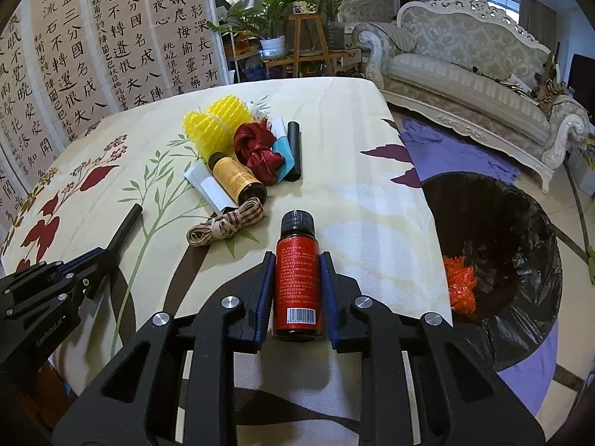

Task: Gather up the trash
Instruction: 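Grasp the black rod with the left gripper while the right holds the red bottle, then carry the black rod and red bottle in both grippers over the bin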

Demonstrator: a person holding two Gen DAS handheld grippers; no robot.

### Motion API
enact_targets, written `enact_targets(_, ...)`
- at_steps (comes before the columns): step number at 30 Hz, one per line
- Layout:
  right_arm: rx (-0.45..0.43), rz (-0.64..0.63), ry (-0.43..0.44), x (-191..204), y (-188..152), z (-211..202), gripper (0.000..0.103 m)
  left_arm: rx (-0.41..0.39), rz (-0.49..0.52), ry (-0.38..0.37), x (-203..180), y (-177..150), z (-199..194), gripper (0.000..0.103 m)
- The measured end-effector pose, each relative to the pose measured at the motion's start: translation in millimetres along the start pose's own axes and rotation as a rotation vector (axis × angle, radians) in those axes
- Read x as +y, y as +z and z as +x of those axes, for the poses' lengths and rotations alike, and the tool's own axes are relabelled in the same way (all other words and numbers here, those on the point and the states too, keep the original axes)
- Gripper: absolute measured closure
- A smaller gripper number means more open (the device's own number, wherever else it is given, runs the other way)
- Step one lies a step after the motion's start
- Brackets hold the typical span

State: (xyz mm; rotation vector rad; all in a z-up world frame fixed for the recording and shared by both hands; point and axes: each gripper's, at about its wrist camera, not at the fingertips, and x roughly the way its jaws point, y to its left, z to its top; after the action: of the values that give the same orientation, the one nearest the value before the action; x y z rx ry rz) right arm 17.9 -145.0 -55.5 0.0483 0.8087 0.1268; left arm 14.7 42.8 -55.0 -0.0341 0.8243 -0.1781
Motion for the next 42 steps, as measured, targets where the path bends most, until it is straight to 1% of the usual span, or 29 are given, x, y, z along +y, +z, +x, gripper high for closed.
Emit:
enact_targets(7,-0.025,0.003,-0.004,-2,3,-10,0.08,-0.031,-0.002,-0.013,-3,3,-11,0.09)
enact_targets(13,-0.054,0.026,-0.032,-15,7,-21,0.08,-0.057,0.023,-0.047,-19,12,-18,0.09)
enact_targets(17,-0.076,0.052,-0.072,-31,8,-30,0.08,-0.078,0.052,-0.084,-40,18,-20,0.09)
enact_targets(24,-0.113,0.123,-0.16,-74,7,-45,0.08,-0.111,0.111,-0.156,-83,34,-19,0.09)
enact_targets(27,-0.125,0.151,-0.193,-94,7,-48,0.08,-0.119,0.141,-0.2,-107,43,-15,0.09)
enact_targets(33,-0.14,0.186,-0.236,-126,9,-47,0.08,-0.114,0.207,-0.251,-151,55,1,0.09)
enact_targets(36,-0.142,0.203,-0.246,-138,10,-44,0.08,-0.099,0.231,-0.263,-168,59,13,0.09)
enact_targets(42,-0.14,0.234,-0.255,-163,11,-34,0.08,-0.073,0.277,-0.26,-194,63,37,0.09)
